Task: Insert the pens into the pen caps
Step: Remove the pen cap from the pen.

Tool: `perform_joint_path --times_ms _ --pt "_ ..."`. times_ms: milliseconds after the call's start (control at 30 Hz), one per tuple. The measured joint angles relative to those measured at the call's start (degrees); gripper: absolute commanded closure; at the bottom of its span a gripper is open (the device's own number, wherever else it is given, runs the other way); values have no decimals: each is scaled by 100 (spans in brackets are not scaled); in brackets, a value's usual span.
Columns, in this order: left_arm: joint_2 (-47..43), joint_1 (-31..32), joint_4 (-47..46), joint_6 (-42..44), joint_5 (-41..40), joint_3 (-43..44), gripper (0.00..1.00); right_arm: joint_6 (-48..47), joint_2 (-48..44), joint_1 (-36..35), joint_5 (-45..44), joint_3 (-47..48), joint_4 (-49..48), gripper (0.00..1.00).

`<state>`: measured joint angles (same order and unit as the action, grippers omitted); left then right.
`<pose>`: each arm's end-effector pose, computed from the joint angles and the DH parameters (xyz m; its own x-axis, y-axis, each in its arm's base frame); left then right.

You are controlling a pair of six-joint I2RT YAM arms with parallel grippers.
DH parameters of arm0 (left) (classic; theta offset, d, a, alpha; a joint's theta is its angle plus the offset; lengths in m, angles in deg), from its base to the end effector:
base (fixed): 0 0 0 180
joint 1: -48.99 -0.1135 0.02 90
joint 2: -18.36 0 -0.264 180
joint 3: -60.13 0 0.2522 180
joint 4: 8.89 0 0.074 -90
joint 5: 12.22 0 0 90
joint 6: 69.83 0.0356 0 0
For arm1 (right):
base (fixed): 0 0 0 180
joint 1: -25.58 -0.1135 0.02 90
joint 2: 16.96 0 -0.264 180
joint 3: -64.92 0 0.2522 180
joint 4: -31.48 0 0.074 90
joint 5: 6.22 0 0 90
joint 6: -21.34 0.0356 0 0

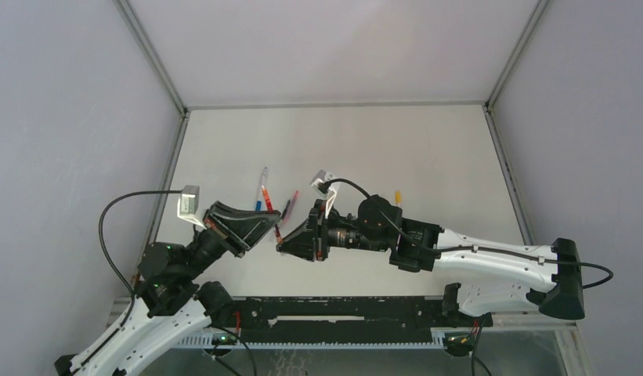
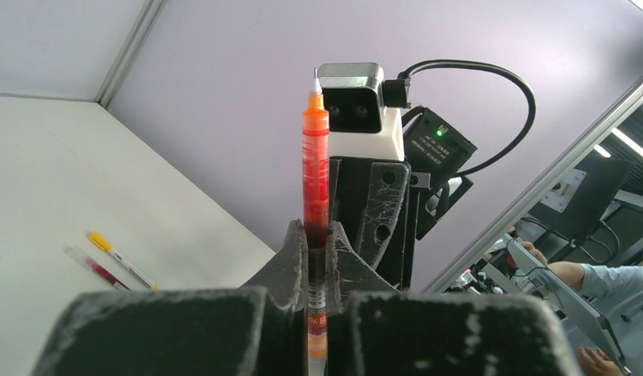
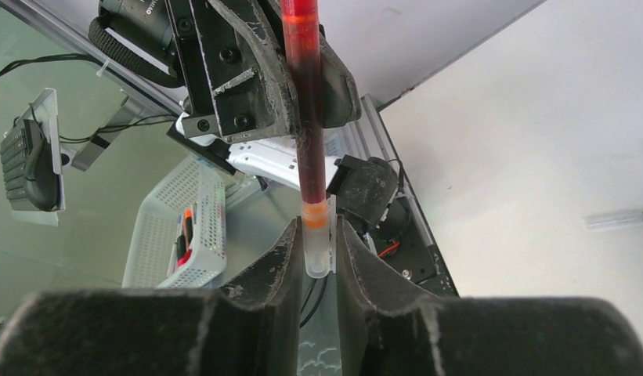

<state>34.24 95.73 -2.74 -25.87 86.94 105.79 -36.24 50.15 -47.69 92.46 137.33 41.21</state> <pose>0.0541 -0.0658 0.3547 -0.3988 -0.6132 -0.6819 0.7662 0.1858 -0.6152 0.0747 0.2671 0.3716 -0.5495 0.0129 -0.8354 -0.8238 0.1582 0.5444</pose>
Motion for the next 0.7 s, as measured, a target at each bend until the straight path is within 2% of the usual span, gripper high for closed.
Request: perform_joint_path --times_ms 67,167,333,500,700 --pt "-9 0 2 -2 -2 0 100 -4 0 -2 2 0 -2 74" --pt "-17 0 15 0 -4 0 100 -9 0 -2 -2 0 -2 60" --pt "-20 0 385 107 -229 46 100 -2 0 -7 -122 0 22 50" --pt "133 0 1491 437 -841 592 100 -28 -7 -39 -568 0 195 45" --pt "372 0 2492 704 -1766 1329 100 -44 -44 -52 -1139 0 479 45"
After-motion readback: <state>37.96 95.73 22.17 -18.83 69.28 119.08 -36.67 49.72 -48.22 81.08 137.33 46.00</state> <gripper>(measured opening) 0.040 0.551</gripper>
